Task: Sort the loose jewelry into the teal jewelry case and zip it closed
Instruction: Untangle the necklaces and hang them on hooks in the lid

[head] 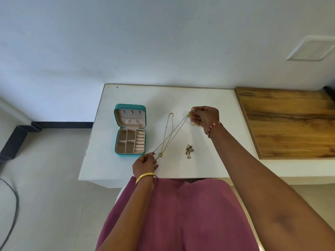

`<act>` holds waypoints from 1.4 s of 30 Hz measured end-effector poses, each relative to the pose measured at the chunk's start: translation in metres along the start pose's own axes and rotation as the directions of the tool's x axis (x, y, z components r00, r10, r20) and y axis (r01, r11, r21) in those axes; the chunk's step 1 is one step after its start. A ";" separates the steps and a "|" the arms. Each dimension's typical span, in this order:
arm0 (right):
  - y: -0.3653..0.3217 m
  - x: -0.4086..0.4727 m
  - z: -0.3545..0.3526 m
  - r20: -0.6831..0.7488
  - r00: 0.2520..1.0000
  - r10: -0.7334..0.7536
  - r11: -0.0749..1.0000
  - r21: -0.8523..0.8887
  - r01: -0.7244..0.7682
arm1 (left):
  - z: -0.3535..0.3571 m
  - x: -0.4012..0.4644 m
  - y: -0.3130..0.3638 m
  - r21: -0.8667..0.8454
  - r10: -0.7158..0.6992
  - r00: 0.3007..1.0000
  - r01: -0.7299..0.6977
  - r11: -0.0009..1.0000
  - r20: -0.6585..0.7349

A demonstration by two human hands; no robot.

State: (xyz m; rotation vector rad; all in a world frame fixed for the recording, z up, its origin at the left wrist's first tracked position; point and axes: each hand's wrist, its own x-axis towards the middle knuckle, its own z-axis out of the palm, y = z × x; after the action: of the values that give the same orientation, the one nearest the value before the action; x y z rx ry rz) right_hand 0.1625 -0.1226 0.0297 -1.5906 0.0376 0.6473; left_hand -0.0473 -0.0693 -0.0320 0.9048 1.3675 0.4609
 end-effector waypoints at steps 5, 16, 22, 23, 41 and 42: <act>0.006 0.027 0.015 0.004 1.000 0.005 0.995 -0.096 -0.004 | 0.005 0.003 -0.015 0.122 0.095 0.995 -0.090 0.988 -0.036; 0.042 0.062 0.038 -0.014 1.000 -0.007 0.928 -0.372 0.002 | 0.009 0.009 -0.020 0.223 0.189 0.980 -0.171 0.960 -0.061; 0.050 0.058 0.039 0.003 0.967 -0.256 0.732 -0.653 0.196 | 0.009 0.004 -0.016 0.214 0.199 0.979 -0.186 0.959 -0.039; 0.049 0.053 0.038 0.022 0.957 -0.289 0.703 -0.673 0.228 | 0.009 0.002 -0.015 0.218 0.207 0.978 -0.197 0.956 -0.027; 0.113 -0.060 -0.019 0.028 0.974 -0.224 0.533 -0.833 0.146 | 0.004 -0.020 -0.022 0.215 0.197 0.952 -0.249 0.944 0.235; 0.112 -0.060 -0.019 0.028 0.973 -0.228 0.529 -0.836 0.148 | 0.004 -0.020 -0.022 0.216 0.196 0.951 -0.248 0.944 0.238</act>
State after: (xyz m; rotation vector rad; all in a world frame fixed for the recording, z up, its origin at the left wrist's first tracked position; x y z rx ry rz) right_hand 0.0749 -0.1775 -0.0468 -2.5221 -0.4544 0.4243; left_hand -0.0516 -0.0982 -0.0368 1.2843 1.1439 0.3594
